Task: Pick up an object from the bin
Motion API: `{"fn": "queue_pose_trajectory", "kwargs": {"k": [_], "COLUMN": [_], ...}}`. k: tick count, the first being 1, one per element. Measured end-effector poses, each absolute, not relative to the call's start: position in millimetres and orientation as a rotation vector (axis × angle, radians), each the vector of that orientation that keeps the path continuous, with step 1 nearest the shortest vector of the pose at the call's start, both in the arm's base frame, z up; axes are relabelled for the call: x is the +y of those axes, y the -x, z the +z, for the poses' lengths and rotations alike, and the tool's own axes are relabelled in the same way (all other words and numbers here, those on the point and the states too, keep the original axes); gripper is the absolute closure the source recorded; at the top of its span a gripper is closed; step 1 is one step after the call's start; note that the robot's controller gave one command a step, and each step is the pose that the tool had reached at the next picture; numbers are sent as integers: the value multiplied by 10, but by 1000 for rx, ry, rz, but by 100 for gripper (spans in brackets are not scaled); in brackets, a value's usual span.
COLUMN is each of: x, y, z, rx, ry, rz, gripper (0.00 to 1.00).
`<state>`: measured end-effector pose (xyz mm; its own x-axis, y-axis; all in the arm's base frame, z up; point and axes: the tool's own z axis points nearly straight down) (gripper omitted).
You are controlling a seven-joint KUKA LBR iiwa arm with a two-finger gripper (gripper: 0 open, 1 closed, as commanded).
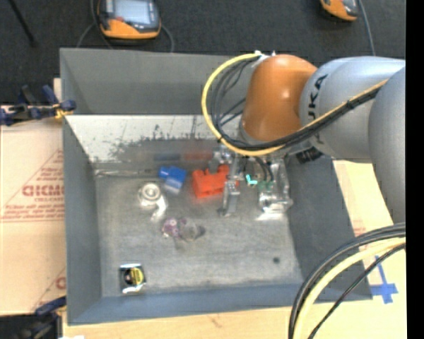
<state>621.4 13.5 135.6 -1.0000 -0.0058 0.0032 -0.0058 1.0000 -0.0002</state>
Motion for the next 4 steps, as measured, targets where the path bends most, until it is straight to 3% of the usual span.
{"fn": "queue_pose_trajectory", "kwargs": {"k": [1, 2, 3, 4], "x": [270, 278, -128, -663], "y": [-6361, -6144, -6524, -6413], "z": [727, 734, 727, 771], "rx": [-3145, -3130, -2844, -2781], "ry": [-245, -371, -1353, -1477], "rz": [1, 3, 5, -33], "gripper": [0, 0, 0, 0]}}
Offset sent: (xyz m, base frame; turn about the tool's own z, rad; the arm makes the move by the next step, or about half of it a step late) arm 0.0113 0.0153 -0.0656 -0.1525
